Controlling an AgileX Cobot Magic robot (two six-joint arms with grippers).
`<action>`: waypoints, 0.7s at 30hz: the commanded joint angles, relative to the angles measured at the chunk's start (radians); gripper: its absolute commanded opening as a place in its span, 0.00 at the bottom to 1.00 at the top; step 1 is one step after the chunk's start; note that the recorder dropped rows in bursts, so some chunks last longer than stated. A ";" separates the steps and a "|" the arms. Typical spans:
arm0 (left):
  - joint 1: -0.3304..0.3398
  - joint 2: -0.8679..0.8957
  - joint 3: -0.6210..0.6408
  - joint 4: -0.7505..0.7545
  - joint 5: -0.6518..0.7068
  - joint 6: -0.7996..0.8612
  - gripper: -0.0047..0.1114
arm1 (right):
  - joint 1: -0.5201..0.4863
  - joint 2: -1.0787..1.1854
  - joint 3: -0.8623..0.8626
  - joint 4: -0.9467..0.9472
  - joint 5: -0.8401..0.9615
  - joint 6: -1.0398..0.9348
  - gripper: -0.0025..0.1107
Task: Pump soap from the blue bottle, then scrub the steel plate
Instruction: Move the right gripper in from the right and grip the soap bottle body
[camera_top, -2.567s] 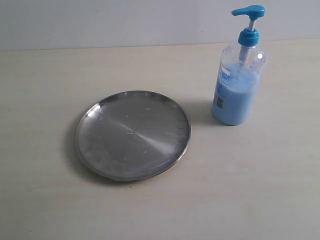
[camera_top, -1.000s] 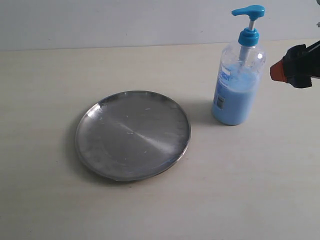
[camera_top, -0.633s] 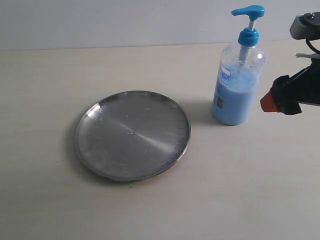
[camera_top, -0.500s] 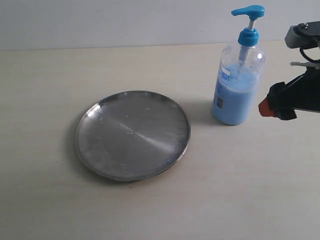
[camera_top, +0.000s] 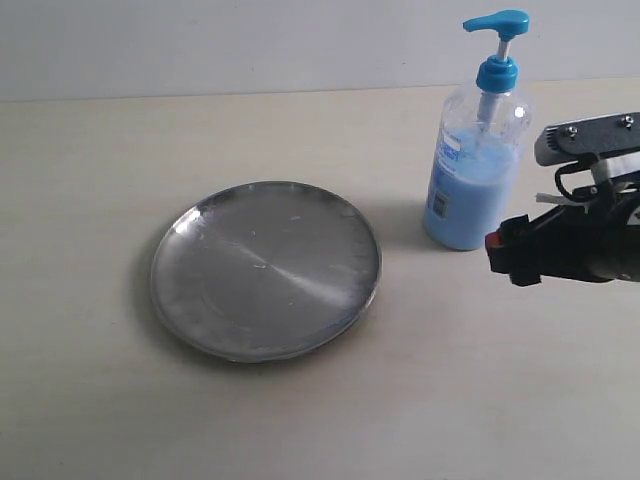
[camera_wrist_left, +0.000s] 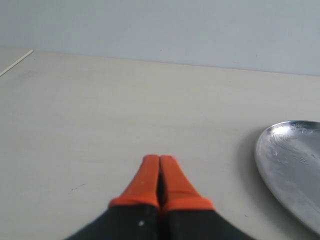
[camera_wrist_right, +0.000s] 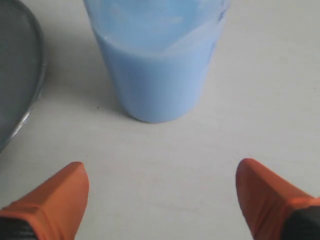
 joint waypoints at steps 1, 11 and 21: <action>-0.007 -0.006 0.003 0.003 -0.008 0.000 0.04 | 0.004 0.003 0.059 0.000 -0.197 0.049 0.72; -0.007 -0.006 0.003 0.003 -0.008 0.000 0.04 | 0.004 0.005 0.082 -0.411 -0.460 0.383 0.72; -0.007 -0.006 0.003 0.003 -0.008 0.000 0.04 | 0.004 0.084 0.082 -0.360 -0.562 0.329 0.83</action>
